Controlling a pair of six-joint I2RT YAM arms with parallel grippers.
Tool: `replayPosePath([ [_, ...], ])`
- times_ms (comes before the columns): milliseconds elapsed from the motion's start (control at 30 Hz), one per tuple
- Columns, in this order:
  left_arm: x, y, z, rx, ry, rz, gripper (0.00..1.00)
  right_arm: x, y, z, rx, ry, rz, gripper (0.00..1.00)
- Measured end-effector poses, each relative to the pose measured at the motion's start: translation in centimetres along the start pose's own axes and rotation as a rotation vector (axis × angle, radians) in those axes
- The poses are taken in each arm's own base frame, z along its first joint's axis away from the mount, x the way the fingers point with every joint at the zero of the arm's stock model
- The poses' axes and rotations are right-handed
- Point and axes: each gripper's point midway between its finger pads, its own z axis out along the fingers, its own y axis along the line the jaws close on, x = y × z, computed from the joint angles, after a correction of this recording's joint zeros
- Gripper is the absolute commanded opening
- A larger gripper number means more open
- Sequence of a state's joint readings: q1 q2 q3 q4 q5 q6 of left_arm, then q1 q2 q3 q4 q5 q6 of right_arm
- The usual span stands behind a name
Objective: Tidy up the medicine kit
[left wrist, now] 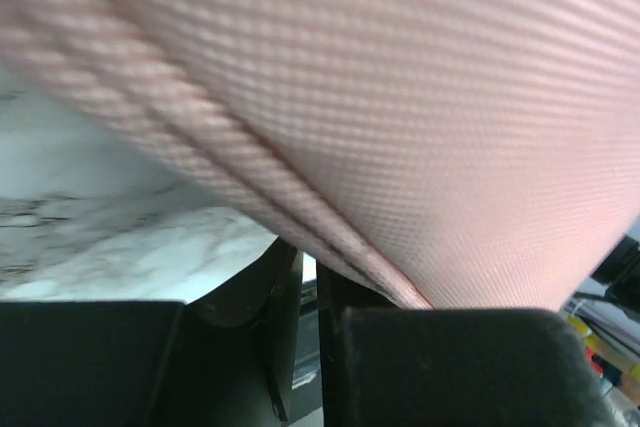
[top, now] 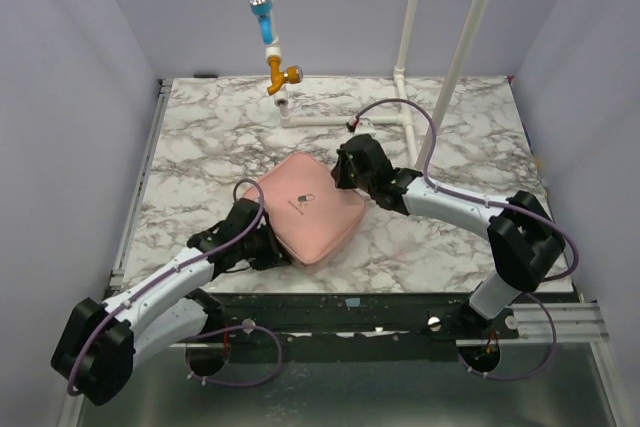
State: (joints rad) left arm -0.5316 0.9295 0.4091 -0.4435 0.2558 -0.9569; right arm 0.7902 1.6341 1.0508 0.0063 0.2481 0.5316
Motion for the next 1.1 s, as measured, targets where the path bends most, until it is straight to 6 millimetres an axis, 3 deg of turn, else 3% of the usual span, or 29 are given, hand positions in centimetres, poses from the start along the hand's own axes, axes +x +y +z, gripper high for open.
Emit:
replayPosePath([
  [233,2.7,-3.9,0.5,0.053,0.067,0.074,0.13,-3.8,1.1,-0.3,-0.023,-0.034,-0.058,0.01],
  [333,2.8,-6.0,0.5,0.068,0.072,0.101,0.13,-4.4,0.8,-1.0,-0.002,-0.034,-0.078,0.15],
  [433,2.7,-8.1,1.0,0.079,0.080,0.130,0.13,-4.6,0.2,-3.0,0.004,-0.034,-0.085,0.18],
  [633,2.6,-12.4,1.8,0.110,0.098,0.190,0.13,-5.4,-0.9,-9.4,-0.028,-0.091,-0.033,0.31],
  [833,1.3,-18.8,-1.3,0.197,0.030,0.298,0.18,-3.0,-3.1,-14.2,-0.041,-0.101,0.056,0.38],
  [967,-0.4,-19.8,-4.2,0.204,-0.061,0.340,0.33,-0.6,-4.0,-15.3,-0.057,-0.060,0.087,0.41],
  [1100,-2.5,-19.6,-6.3,0.171,-0.149,0.370,0.44,3.3,-4.9,-15.5,-0.080,0.019,0.097,0.44],
])
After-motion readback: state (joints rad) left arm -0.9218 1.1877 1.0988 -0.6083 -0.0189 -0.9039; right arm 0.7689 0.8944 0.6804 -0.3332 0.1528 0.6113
